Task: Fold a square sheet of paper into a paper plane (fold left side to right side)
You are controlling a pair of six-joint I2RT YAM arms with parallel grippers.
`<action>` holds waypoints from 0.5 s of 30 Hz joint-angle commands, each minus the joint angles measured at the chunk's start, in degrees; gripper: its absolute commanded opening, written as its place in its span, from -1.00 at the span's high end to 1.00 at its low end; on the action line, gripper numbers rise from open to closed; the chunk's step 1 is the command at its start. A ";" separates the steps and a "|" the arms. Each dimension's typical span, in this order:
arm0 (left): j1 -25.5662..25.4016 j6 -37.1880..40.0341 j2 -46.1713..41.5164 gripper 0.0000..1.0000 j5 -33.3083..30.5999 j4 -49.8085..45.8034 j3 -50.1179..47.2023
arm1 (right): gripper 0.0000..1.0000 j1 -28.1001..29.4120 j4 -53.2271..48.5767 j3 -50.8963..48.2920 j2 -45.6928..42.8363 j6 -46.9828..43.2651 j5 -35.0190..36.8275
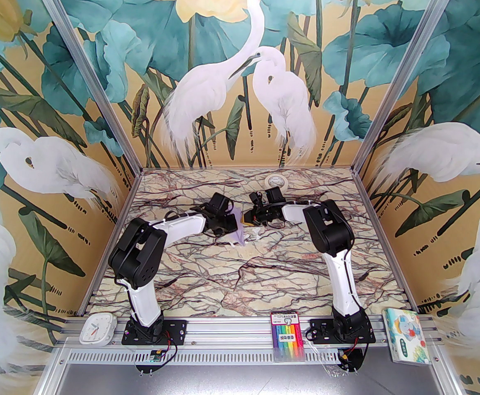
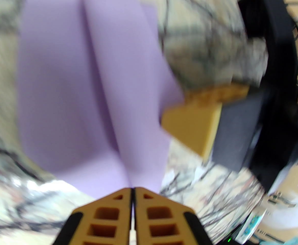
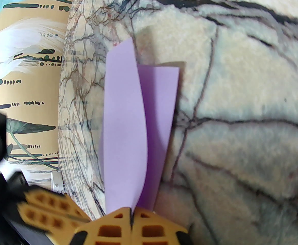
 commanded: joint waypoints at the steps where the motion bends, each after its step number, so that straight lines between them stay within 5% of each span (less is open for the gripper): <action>1: -0.37 -1.58 -1.63 0.83 1.91 1.94 -2.34 | 0.93 -0.10 -0.25 0.97 1.06 -0.82 0.23; 15: -1.65 -2.60 -0.31 0.84 3.08 4.91 -3.10 | 0.89 0.05 0.16 0.71 1.06 -0.38 0.58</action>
